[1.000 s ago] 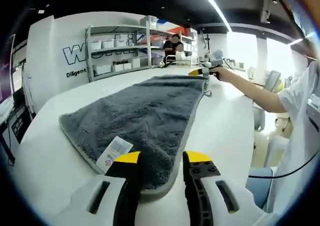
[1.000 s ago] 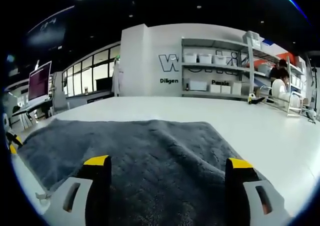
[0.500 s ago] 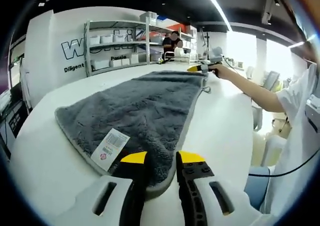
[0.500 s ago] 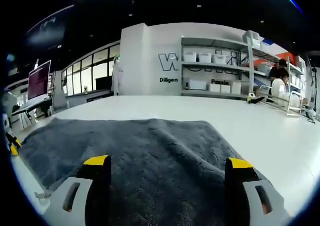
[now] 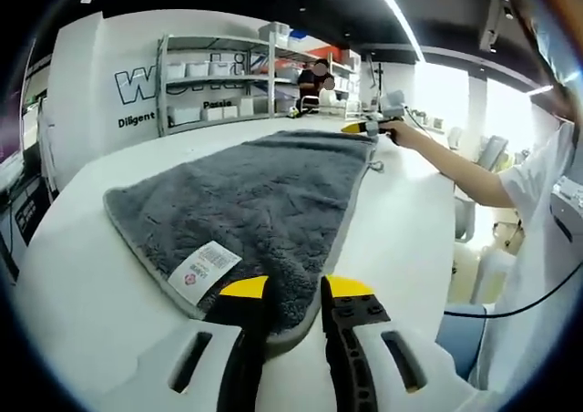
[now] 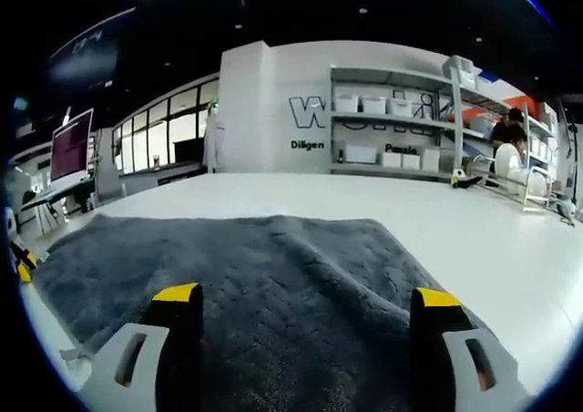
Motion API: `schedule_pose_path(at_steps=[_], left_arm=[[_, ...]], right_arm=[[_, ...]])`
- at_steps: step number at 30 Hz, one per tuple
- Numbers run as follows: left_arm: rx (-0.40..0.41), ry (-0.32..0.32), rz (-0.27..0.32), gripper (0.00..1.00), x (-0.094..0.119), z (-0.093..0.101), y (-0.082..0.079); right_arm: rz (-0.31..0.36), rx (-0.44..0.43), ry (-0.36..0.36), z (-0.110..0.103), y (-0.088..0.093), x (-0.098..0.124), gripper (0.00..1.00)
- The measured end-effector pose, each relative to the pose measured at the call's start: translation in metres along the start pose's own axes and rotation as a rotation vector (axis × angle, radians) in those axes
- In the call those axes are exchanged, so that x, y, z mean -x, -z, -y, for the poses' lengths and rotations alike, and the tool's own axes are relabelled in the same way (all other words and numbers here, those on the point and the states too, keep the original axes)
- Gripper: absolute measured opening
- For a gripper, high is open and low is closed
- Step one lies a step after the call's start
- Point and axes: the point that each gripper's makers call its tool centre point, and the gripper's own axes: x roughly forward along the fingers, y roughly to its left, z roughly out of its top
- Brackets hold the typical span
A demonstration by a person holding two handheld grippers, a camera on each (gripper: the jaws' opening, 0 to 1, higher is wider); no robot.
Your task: Open the folded towel by lifting each exposed corner and separating the folded layers until the towel lies flat within the target outline without major curled edges
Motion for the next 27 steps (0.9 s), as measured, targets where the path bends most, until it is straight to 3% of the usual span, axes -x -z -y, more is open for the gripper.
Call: schedule_pose_path(at_steps=[27], left_arm=[[0.025, -0.027, -0.002, 0.18, 0.021, -0.006, 0.01]], right_arm=[[-0.015, 0.013, 0.0, 0.0, 0.003, -0.001, 0.96]])
